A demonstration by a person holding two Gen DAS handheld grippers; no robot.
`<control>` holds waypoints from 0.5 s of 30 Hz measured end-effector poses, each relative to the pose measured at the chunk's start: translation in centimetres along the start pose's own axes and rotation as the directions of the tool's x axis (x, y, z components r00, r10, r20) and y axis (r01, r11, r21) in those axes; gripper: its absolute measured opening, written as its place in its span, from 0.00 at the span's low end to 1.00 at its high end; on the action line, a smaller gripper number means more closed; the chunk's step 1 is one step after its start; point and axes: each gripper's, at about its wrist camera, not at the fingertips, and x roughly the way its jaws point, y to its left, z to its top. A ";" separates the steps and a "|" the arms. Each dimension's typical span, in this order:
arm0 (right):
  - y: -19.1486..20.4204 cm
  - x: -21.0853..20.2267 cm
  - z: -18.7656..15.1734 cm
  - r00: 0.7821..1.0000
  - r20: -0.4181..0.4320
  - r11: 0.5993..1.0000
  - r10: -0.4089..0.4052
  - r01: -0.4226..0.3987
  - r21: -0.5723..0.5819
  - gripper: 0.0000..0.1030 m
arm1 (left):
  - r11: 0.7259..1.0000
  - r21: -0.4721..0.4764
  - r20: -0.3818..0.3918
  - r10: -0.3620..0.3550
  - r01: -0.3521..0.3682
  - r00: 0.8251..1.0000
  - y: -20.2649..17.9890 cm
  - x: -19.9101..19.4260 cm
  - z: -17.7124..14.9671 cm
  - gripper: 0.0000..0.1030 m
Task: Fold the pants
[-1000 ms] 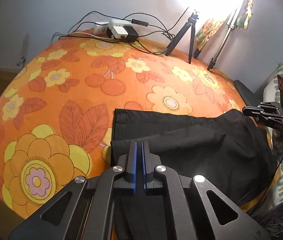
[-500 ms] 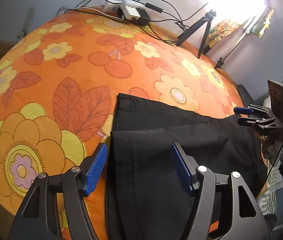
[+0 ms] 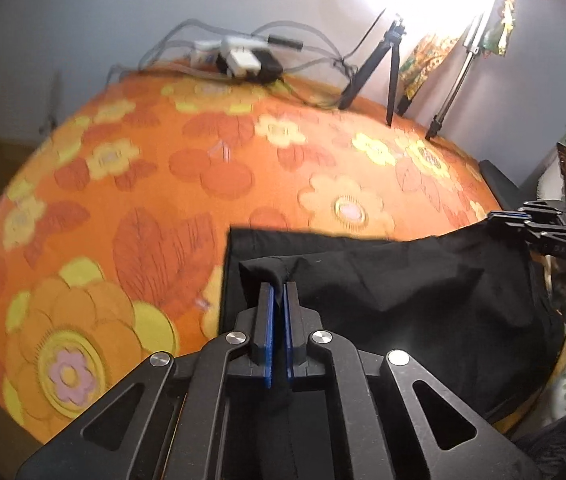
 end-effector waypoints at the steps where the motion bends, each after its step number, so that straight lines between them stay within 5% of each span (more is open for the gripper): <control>1: -0.1 -0.6 0.0 0.999 0.028 1.000 -0.018 0.018 0.011 0.06 | 1.000 0.002 0.029 0.005 -0.005 1.000 -0.1 -0.5 0.3 0.03; 13: -0.6 1.8 0.0 0.994 0.002 0.993 -0.111 0.110 0.038 0.06 | 0.994 -0.003 -0.002 0.105 -0.105 0.994 0.5 0.9 1.2 0.03; 15: -0.9 0.9 0.0 0.994 0.012 0.991 -0.111 0.110 0.072 0.12 | 0.994 0.004 0.008 0.107 -0.107 0.994 0.3 0.5 1.1 0.03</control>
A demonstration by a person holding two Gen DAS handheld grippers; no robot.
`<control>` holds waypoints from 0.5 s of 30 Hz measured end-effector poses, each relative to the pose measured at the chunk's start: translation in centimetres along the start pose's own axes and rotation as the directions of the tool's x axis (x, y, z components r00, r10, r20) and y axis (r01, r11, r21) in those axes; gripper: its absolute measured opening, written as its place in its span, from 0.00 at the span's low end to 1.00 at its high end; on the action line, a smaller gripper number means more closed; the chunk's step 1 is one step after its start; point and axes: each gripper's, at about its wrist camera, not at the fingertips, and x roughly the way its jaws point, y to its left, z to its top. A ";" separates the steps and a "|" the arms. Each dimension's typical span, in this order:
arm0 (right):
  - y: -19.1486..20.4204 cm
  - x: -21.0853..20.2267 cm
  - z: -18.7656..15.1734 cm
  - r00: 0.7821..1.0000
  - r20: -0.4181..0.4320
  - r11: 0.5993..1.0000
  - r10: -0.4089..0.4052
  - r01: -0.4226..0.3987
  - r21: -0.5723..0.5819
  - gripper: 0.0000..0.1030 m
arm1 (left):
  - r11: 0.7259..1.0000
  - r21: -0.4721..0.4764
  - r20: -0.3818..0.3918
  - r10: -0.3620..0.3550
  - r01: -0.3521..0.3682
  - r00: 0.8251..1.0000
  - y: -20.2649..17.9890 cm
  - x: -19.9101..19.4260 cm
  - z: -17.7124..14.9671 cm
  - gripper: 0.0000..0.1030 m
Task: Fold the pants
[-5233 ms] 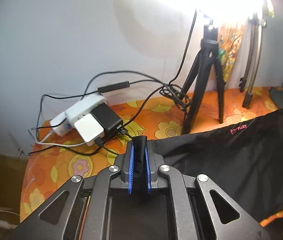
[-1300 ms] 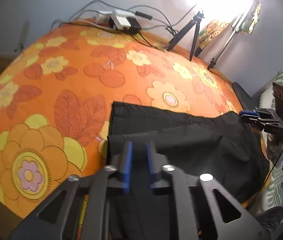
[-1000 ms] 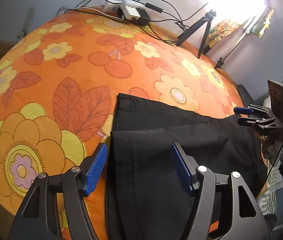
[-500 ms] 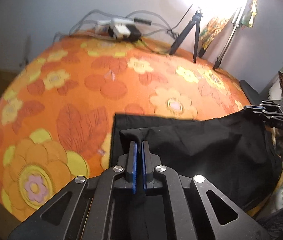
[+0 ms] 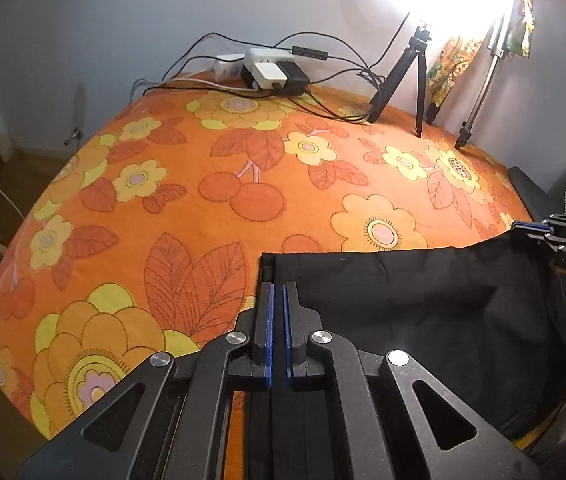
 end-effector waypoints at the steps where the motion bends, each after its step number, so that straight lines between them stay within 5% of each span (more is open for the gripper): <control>1: -0.2 -0.6 -0.1 1.000 0.013 1.000 -0.006 0.006 0.014 0.20 | 1.000 0.004 0.002 -0.002 0.002 1.000 -0.1 -0.1 0.0 0.03; 4: -0.7 -3.0 -0.4 0.998 0.062 0.998 -0.027 0.024 0.055 0.43 | 1.000 0.024 0.012 -0.019 0.019 1.000 -1.0 -0.8 0.0 0.03; 13: -3.2 -13.3 -5.2 0.976 0.146 0.968 -0.161 0.127 0.218 0.44 | 0.978 0.169 0.067 -0.134 0.121 0.989 -7.0 -4.2 0.1 0.13; 15: -4.0 -16.6 -7.5 0.964 0.165 0.946 -0.208 0.156 0.283 0.49 | 0.966 0.203 0.063 -0.176 0.160 0.982 -8.6 -4.8 0.0 0.22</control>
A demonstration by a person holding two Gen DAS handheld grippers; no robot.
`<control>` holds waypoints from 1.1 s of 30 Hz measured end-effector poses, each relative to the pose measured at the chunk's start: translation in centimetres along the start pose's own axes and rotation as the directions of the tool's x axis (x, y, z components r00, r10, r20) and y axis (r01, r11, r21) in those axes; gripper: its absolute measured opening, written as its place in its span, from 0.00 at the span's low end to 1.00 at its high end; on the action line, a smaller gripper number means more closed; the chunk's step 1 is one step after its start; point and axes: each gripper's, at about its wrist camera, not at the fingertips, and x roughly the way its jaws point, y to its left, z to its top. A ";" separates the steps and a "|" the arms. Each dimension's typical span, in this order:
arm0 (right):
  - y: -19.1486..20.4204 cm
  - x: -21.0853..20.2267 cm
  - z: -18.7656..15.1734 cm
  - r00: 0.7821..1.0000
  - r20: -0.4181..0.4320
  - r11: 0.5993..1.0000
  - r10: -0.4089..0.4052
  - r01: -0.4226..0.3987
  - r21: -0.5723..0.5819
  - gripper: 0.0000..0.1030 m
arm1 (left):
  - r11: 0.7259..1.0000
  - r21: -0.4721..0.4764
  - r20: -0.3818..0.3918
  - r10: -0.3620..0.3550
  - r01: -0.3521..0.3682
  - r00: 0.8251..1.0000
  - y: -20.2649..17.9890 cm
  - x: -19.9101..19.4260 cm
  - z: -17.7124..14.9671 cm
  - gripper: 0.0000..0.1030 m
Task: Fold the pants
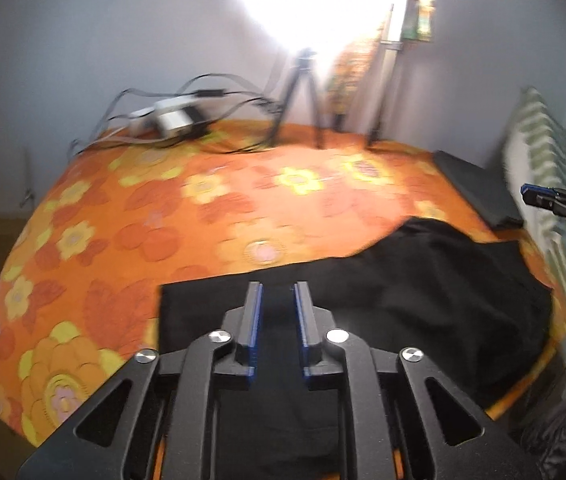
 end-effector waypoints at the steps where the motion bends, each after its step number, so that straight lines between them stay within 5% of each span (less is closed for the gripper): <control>1: -0.7 -1.1 -0.5 1.000 0.011 1.000 -0.016 0.016 0.021 0.54 | 0.999 0.021 0.001 -0.027 0.027 1.000 -1.1 -0.1 0.1 0.28; 8: -7.2 -10.0 -7.5 0.978 0.020 0.954 -0.207 0.197 0.225 0.58 | 0.965 0.201 -0.030 -0.164 0.167 0.986 -9.6 -0.2 -0.3 0.28; 12: -12.3 -12.9 -12.7 0.964 -0.011 0.871 -0.264 0.243 0.427 0.58 | 0.940 0.259 -0.082 -0.208 0.222 0.975 -13.0 0.5 -1.1 0.28; 18: -17.8 -13.4 -19.7 0.979 -0.036 0.723 -0.199 0.172 0.669 0.58 | 0.926 0.299 -0.149 -0.193 0.230 0.970 -15.1 2.0 -2.6 0.28; 23: -19.4 -11.0 -22.6 0.995 -0.042 0.644 -0.092 0.092 0.759 0.57 | 0.925 0.297 -0.200 -0.183 0.238 0.962 -14.9 2.8 -3.8 0.28; 27: -19.1 -8.7 -23.2 0.998 -0.057 0.611 -0.019 0.057 0.789 0.50 | 0.927 0.294 -0.210 -0.175 0.233 0.962 -14.8 3.1 -4.2 0.28; 31: -18.8 -6.1 -22.8 0.990 -0.139 0.610 -0.030 0.128 0.782 0.49 | 0.925 0.304 -0.214 -0.168 0.229 0.962 -14.6 3.3 -4.2 0.28; 33: -18.7 -5.1 -22.8 0.985 -0.172 0.612 -0.028 0.153 0.776 0.40 | 0.926 0.301 -0.214 -0.166 0.226 0.963 -14.3 3.4 -4.1 0.28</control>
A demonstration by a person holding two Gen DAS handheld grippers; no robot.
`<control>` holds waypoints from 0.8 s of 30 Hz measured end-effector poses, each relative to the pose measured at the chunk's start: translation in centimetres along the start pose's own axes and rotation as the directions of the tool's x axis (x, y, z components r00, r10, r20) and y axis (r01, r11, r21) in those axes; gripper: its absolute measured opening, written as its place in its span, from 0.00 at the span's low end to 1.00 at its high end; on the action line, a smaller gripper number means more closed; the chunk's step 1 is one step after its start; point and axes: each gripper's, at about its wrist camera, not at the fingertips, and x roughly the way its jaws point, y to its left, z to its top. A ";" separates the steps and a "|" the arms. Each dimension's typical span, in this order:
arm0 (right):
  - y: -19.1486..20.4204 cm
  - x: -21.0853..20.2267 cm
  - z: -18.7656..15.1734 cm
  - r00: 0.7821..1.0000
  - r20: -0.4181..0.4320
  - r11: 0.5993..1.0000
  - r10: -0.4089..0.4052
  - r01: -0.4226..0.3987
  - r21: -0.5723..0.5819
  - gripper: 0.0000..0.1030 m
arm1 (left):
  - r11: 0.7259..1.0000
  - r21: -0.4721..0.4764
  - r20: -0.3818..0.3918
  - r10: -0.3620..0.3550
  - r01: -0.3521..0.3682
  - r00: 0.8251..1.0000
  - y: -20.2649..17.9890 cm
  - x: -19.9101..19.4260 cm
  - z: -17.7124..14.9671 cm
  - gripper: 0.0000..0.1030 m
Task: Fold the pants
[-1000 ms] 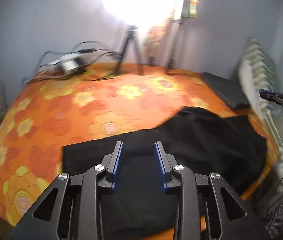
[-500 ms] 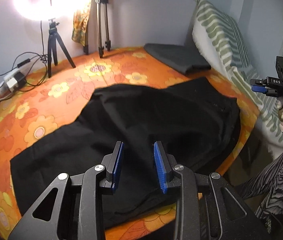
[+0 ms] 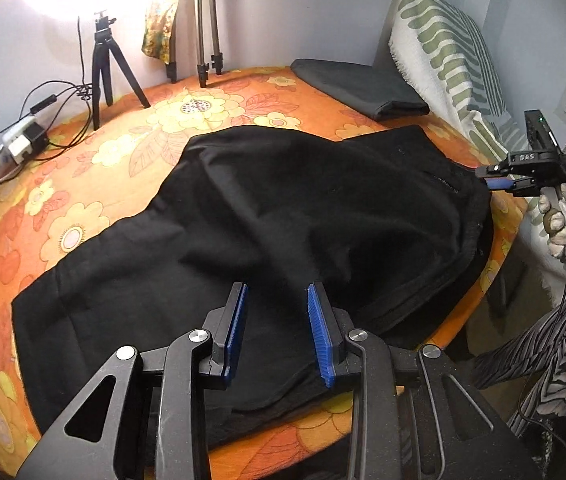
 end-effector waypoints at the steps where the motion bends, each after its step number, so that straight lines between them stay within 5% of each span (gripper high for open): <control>1: 0.1 0.4 0.0 1.000 -0.007 1.000 -0.007 0.007 0.002 0.32 | 1.000 -0.003 0.001 0.004 -0.004 1.000 0.2 0.0 0.0 0.28; 5: 0.3 0.4 -0.4 1.000 0.011 1.000 0.003 -0.004 0.019 0.15 | 1.000 -0.026 0.007 0.016 -0.015 1.000 1.3 -0.3 -0.1 0.28; 10: -0.3 -2.0 -1.9 0.994 0.032 0.989 0.108 -0.111 0.100 0.13 | 0.999 -0.042 0.016 0.012 -0.011 1.000 2.0 -0.6 0.0 0.28; 21: -1.1 0.2 -3.2 0.999 -0.019 0.995 0.036 -0.034 0.098 0.14 | 1.000 -0.017 -0.006 0.016 -0.016 1.000 1.6 0.0 0.0 0.28; 23: -1.1 -0.4 -3.2 1.000 -0.006 0.994 0.024 -0.023 0.103 0.19 | 1.000 -0.022 -0.008 0.015 -0.015 1.000 1.8 0.0 -0.1 0.28; 24: -1.1 -0.8 -3.2 1.000 0.009 0.995 -0.016 0.015 0.102 0.30 | 1.000 -0.023 -0.006 0.016 -0.016 1.000 1.9 0.0 -0.1 0.28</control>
